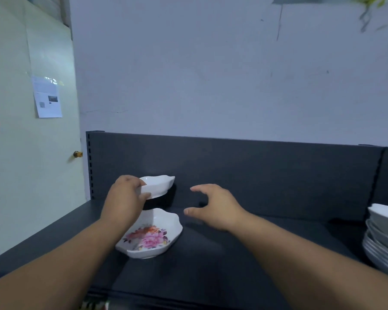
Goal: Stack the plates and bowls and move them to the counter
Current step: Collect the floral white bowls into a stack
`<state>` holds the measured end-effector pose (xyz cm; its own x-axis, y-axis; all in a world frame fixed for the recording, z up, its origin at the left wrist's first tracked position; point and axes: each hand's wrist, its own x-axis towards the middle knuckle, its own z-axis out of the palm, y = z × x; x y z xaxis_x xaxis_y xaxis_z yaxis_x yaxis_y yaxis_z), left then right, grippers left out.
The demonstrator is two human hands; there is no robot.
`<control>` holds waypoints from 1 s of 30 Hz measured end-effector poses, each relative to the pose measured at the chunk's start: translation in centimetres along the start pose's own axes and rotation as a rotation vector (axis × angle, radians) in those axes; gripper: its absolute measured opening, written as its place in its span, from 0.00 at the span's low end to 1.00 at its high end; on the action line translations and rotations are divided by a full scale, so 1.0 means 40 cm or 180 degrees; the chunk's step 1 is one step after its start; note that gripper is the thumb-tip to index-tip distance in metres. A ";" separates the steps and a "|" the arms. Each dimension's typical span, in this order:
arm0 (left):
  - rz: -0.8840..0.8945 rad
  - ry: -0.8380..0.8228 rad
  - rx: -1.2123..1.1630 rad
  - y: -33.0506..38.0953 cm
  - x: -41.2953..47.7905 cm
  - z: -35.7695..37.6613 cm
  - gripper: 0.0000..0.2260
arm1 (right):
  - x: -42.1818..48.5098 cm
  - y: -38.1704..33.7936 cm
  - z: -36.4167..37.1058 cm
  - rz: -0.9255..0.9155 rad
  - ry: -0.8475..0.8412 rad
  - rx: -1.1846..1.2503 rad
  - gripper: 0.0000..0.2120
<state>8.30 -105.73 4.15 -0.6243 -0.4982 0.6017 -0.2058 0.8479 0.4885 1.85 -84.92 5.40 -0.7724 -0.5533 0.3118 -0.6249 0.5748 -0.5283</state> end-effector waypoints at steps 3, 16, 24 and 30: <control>0.0194 -0.0042 -0.0209 0.081 -0.033 0.007 0.10 | -0.035 0.034 -0.059 0.0050 0.0117 -0.0039 0.31; 0.0874 -0.0220 -0.1245 0.543 -0.217 0.048 0.06 | -0.235 0.219 -0.385 0.0284 0.0883 0.0150 0.27; 0.1100 -0.0183 -0.1719 0.772 -0.320 0.073 0.07 | -0.399 0.312 -0.585 0.0272 0.1371 0.0286 0.17; 0.1248 -0.0209 -0.2107 0.899 -0.400 0.106 0.10 | -0.513 0.382 -0.684 0.0273 0.1595 0.0170 0.18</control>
<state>7.68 -66.48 9.40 -0.6063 -0.1545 0.7801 0.5204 0.6647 0.5361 5.05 -48.30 12.53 -0.7882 -0.1410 0.5991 -0.5605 0.5666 -0.6040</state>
